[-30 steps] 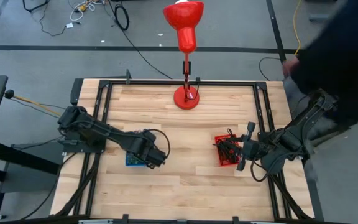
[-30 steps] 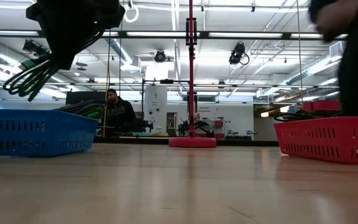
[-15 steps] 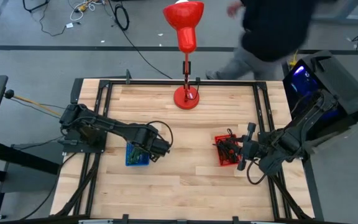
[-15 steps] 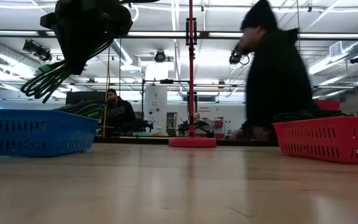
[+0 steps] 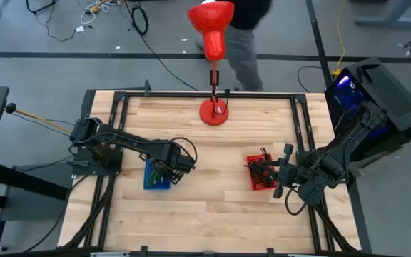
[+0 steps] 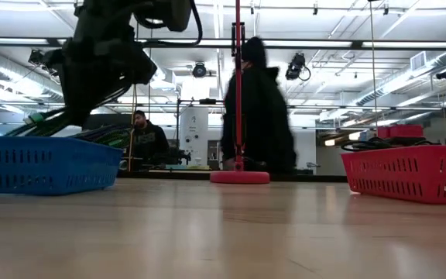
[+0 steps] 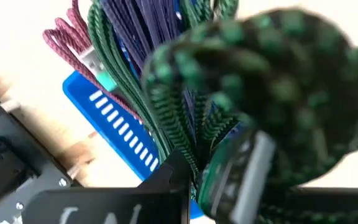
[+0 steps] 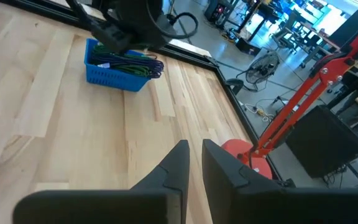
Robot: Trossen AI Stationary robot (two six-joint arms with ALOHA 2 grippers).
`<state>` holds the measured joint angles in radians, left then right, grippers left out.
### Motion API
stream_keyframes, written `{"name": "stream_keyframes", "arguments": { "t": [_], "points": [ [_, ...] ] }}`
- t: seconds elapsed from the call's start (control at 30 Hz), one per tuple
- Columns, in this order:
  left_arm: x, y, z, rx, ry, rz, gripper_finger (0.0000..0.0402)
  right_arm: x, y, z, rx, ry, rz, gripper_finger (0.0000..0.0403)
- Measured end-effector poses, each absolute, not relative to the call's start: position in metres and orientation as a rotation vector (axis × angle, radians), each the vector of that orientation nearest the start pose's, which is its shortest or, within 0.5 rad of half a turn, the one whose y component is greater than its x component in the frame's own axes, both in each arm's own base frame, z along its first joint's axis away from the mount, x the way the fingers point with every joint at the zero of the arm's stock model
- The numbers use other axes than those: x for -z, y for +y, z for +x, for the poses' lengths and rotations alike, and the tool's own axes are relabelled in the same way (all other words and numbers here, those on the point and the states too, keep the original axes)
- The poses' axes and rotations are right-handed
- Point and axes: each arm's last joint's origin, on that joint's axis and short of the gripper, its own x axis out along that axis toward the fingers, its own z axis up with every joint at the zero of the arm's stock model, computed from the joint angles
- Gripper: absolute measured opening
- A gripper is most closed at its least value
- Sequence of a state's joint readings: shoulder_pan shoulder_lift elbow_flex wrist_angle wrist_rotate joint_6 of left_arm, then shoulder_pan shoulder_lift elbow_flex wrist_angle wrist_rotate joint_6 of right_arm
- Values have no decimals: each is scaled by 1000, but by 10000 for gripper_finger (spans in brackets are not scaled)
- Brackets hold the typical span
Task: Pick & Place USB Port
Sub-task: Put the green and black charger cable into the blue bin
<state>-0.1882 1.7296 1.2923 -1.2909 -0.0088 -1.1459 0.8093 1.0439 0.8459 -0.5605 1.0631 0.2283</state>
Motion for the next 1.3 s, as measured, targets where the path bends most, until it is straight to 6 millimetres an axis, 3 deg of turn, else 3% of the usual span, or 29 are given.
{"name": "stream_keyframes", "arguments": {
  "t": [0.33,0.63,0.87,1.07,1.3],
  "points": [
    [-212,-37,293,-854,1508,-690,28,-286,126,156,290,414,-387,47],
    [-212,-39,293,-860,1516,-738,103,-286,127,156,284,417,-386,47],
    [-216,-42,295,-859,1498,-716,132,-286,127,156,283,417,-386,47],
    [-235,-48,304,-838,1392,-679,128,-286,126,155,282,421,-385,47],
    [-233,-63,300,-801,1442,-689,111,-284,125,154,292,436,-372,47]
  ]
}}
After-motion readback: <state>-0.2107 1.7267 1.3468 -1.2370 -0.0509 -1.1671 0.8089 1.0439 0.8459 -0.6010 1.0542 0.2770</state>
